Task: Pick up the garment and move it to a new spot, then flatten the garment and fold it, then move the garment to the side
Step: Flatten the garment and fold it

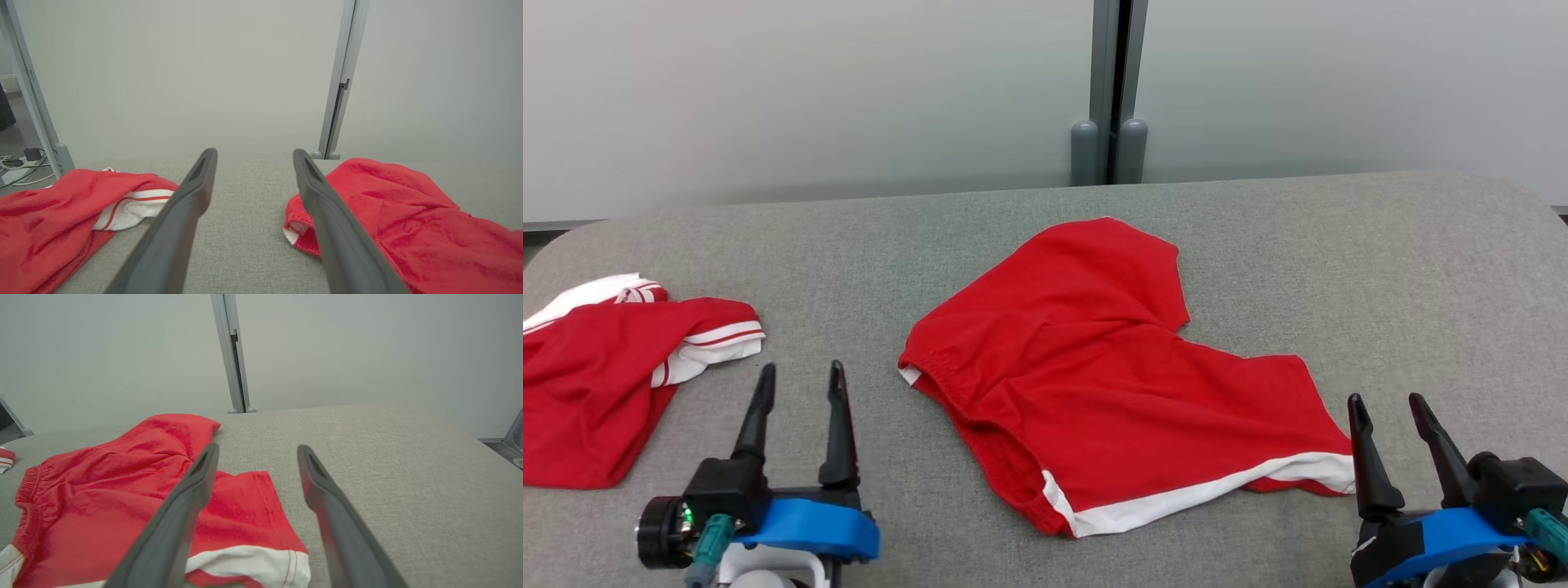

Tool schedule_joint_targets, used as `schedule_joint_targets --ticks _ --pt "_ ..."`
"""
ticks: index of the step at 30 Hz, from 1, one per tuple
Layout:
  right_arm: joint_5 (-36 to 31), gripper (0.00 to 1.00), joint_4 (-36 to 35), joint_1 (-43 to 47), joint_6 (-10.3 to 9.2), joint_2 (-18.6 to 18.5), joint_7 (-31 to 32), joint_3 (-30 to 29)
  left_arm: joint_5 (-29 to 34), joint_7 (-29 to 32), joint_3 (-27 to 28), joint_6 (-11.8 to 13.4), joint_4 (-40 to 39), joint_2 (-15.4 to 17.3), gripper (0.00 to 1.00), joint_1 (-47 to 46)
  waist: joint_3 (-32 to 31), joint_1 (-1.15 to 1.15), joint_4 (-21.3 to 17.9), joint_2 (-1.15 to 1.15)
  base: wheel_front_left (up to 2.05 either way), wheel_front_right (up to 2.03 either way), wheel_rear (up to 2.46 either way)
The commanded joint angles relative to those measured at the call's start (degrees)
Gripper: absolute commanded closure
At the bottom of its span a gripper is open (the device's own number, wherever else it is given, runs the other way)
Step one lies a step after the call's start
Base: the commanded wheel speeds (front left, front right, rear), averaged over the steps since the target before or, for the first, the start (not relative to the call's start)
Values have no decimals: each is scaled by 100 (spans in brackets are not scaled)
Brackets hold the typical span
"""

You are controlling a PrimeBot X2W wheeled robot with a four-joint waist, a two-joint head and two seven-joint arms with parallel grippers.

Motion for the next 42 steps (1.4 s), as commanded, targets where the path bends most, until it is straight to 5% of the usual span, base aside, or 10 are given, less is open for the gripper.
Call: schedule_joint_targets --ticks 1,12,24,42 --pt "-49 0 77 82 3 4 31 -59 4 -27 -137 -74 -8 -11 0 -62 1 1 -4 0 0 0 0" --pt "-120 0 651 221 3 -92 44 -135 -100 200 -1576 -421 487 -90 0 -287 68 1 -70 0 0 0 0" --pt "15 0 1444 -37 2 -269 -124 169 -375 644 -2853 -480 948 68 0 -326 176 1 -217 0 0 0 0" --pt "416 0 2767 -1028 3 -653 -441 1183 -799 916 -3447 -482 1549 260 0 -643 462 1 -247 0 0 0 0"
